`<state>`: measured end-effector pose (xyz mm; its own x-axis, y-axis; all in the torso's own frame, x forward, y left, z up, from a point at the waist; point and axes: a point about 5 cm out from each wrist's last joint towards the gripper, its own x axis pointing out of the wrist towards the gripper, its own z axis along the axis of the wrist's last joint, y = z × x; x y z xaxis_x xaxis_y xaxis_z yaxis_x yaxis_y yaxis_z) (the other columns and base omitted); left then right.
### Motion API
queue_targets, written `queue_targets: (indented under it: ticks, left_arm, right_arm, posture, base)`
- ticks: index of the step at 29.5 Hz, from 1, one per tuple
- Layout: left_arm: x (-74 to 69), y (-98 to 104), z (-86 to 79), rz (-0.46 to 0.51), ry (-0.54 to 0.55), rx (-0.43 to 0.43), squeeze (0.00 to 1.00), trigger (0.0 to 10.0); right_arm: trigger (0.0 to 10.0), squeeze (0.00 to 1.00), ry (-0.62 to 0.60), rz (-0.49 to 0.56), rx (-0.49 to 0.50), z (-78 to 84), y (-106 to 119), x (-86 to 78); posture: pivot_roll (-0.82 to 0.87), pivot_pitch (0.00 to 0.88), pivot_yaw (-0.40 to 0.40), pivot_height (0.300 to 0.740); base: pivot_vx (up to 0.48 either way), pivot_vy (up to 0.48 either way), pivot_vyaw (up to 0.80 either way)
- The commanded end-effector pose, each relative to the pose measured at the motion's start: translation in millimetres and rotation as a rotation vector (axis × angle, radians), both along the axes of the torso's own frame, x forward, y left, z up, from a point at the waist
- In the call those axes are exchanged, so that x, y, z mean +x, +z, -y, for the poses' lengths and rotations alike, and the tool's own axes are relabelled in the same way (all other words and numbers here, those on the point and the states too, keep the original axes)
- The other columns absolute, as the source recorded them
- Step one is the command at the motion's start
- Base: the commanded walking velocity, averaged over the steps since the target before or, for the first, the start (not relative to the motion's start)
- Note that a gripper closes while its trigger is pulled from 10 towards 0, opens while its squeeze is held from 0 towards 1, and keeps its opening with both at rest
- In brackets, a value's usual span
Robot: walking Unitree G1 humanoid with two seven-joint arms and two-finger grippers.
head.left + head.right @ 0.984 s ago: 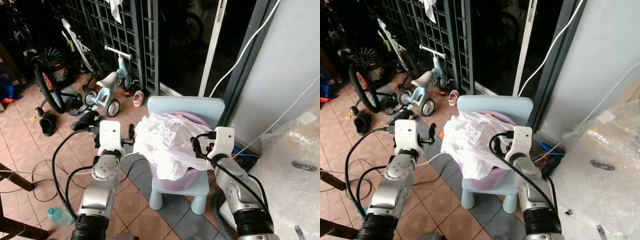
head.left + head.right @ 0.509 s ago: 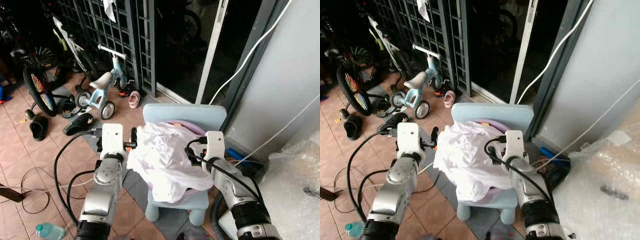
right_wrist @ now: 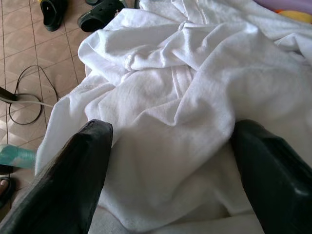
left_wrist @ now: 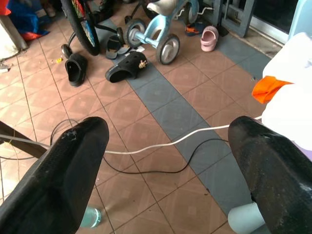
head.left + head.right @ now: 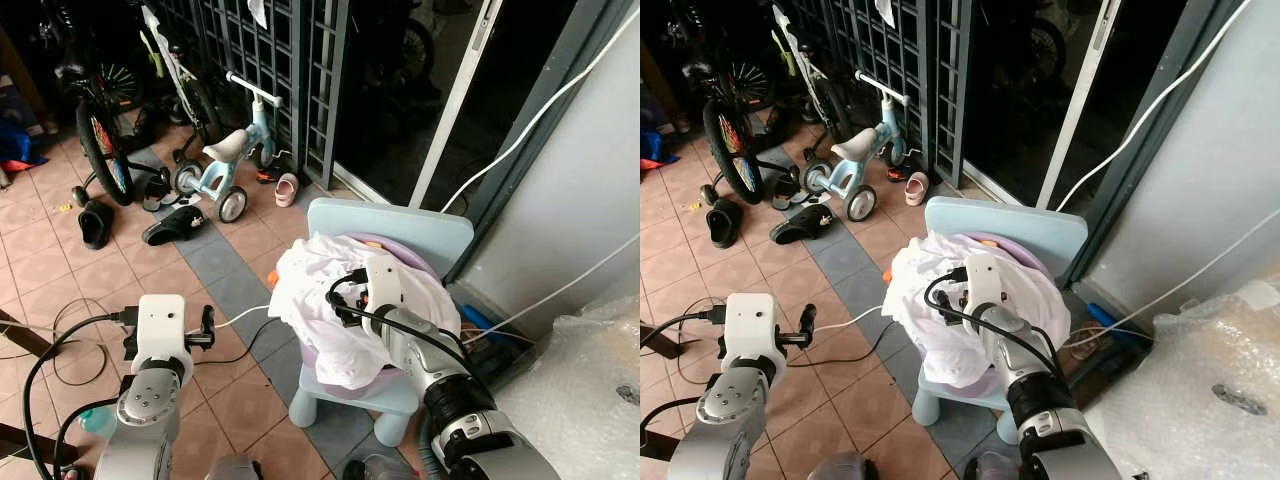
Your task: Clothes washing
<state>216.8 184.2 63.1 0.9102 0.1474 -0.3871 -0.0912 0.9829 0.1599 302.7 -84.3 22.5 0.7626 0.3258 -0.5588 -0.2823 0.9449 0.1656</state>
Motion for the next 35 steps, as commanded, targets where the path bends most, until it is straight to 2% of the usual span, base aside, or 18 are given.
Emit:
queue_targets:
  ticks: [1, 2, 5, 7, 9, 19, 29, 30, 35]
  left_arm:
    - [2.7, 9, 3.0, 0.029, -0.014, 0.011, 0.0, 10.0]
    - [3.3, 12, 1.9, 0.049, -0.002, 0.033, 0.0, 10.0]
    - [2.6, 14, 4.2, 0.046, 0.0, 0.024, 0.0, 10.0]
    - [3.3, 14, 7.4, 0.043, -0.01, 0.017, 0.0, 10.0]
    - [4.1, 14, 8.2, 0.042, -0.012, 0.016, 0.0, 10.0]
    - [16.1, 14, 12.7, 0.06, -0.024, 0.02, 0.0, 10.0]
    - [35.2, 15, 16.0, 0.096, -0.036, 0.023, 0.0, 10.0]
    - [41.2, 16, 19.2, 0.108, -0.052, 0.032, 0.0, 10.0]
    - [52.3, 18, 26.0, 0.129, -0.068, 0.007, 0.0, 10.0]
  right_arm:
    - [0.0, 0.0, -0.019, 0.006, -0.016, 0.1, 0, 3.1]
    - [0.0, 0.0, -0.041, -0.002, -0.027, 0.5, -1, 4.3]
    - [0.0, 0.0, -0.065, 0.005, -0.078, 1.0, -3, 6.0]
    - [0.0, 0.0, -0.059, -0.006, -0.043, -4.5, -4, 3.9]
    - [0.0, 0.0, -0.053, -0.004, -0.047, -4.8, -5, 3.2]
    - [0.0, 0.0, -0.07, 0.016, -0.063, 3.0, -6, 5.4]
    - [0.0, 0.0, -0.082, 0.034, -0.068, 7.2, 2, 15.9]
    - [0.0, 0.0, -0.091, 0.048, -0.052, 9.1, 7, 20.1]
    - [0.0, 0.0, -0.116, 0.076, -0.005, 16.9, 17, 28.3]
  posture:
    - [0.14, 0.095, -0.047, 0.74]
    - [0.14, 0.099, -0.05, 0.74]
    - [0.14, 0.099, -0.052, 0.74]
    - [0.13, 0.1, -0.053, 0.74]
    - [0.12, 0.098, -0.054, 0.74]
    - [0.09, 0.075, -0.053, 0.74]
    - [0.08, 0.013, -0.054, 0.74]
    - [0.07, 0.0, -0.048, 0.74]
    - [0.04, 0.0, -0.038, 0.74]
  base:
    - [0.0, 0.0, 0.0]
    - [0.0, 0.0, 0.0]
    - [0.0, 0.0, 0.0]
    - [0.0, 0.0, 0.0]
    - [0.0, 0.0, 0.0]
    - [0.0, 0.0, 0.0]
    - [0.0, 0.0, 0.0]
    - [0.0, 0.0, 0.0]
    - [0.0, 0.0, 0.0]
